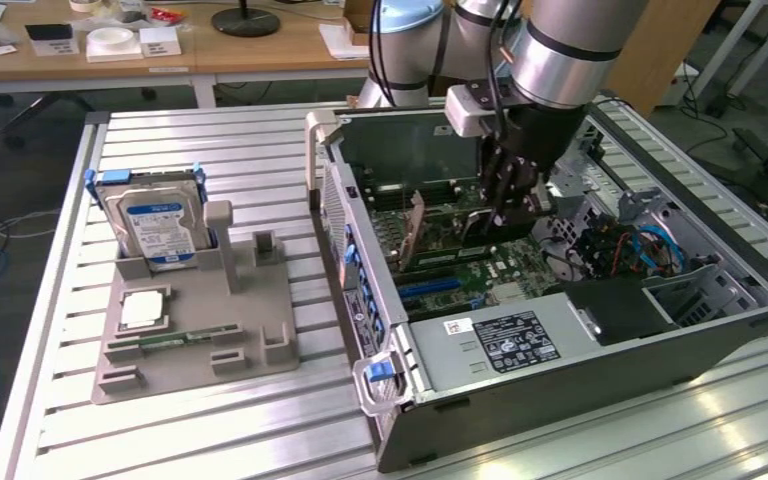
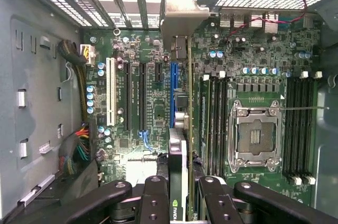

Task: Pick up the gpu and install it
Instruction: 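Insert the gpu into the slot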

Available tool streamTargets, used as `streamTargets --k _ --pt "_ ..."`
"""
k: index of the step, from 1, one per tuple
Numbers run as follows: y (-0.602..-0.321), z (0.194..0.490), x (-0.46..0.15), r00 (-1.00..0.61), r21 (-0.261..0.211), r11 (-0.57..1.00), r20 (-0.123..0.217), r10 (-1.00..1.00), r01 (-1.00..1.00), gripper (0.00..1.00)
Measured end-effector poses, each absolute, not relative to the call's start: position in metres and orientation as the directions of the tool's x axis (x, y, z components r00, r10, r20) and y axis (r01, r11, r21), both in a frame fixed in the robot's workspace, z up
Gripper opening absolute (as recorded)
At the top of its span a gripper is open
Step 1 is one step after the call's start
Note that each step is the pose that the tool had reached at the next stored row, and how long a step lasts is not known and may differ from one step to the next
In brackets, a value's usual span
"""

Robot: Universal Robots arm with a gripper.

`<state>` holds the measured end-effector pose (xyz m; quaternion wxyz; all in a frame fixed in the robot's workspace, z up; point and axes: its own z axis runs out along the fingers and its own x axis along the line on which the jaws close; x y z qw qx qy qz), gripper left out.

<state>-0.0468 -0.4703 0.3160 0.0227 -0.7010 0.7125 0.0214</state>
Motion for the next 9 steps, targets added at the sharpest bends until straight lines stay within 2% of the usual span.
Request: streamTargets --k 9 --pt "-0.4695 0.314 -0.0509 -0.075 -0.001 0.075 -0.062 -0.995 -0.997 0.27"
